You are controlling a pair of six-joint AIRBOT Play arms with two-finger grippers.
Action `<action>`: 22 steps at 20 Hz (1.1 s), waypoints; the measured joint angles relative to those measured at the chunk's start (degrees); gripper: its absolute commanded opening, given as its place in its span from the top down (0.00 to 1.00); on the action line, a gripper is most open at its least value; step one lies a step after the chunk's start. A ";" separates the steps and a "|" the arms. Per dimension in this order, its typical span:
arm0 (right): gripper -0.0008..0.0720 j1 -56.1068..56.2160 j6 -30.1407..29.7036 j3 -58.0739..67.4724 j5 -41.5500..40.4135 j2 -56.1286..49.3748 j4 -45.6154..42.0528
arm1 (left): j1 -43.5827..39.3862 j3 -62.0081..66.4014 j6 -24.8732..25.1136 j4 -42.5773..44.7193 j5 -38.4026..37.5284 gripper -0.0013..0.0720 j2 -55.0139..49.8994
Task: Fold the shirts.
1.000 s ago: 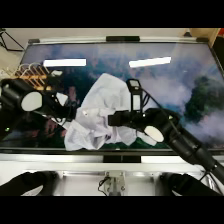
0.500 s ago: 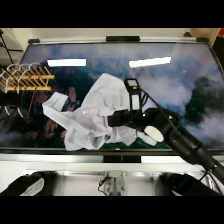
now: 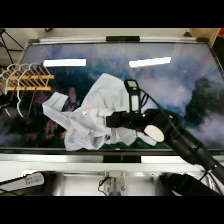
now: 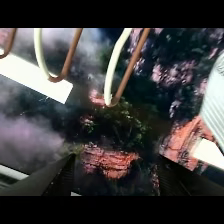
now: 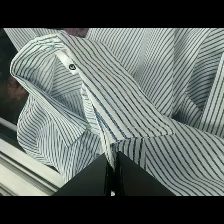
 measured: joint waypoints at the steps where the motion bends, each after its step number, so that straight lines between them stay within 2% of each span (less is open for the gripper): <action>1: 0.88 0.00 0.22 0.00 0.00 0.00 0.39 | 0.48 0.07 1.31 -0.46 0.26 0.16 -2.23; 4: 0.88 0.00 0.28 0.00 -0.04 0.00 1.05 | 1.53 0.57 5.42 -1.42 1.25 0.16 -8.17; 10: 0.88 0.00 1.33 0.00 -0.22 0.00 1.51 | 2.03 3.50 10.23 -2.03 3.76 0.17 -14.78; 12: 0.88 0.00 1.75 0.00 -0.22 0.00 1.53 | 1.92 3.93 11.32 -2.14 4.13 0.25 -16.46; 17: 0.88 0.00 2.14 0.00 -0.22 0.00 1.31 | -0.44 4.35 14.47 -2.62 4.39 0.26 -20.26; 21: 0.88 0.00 2.16 0.00 -0.22 0.00 1.20 | -2.40 4.46 14.43 0.00 5.73 0.53 -22.12; 22: 0.88 0.00 2.16 0.00 -0.22 0.00 1.18 | -2.56 4.46 14.25 0.70 6.25 0.54 -22.32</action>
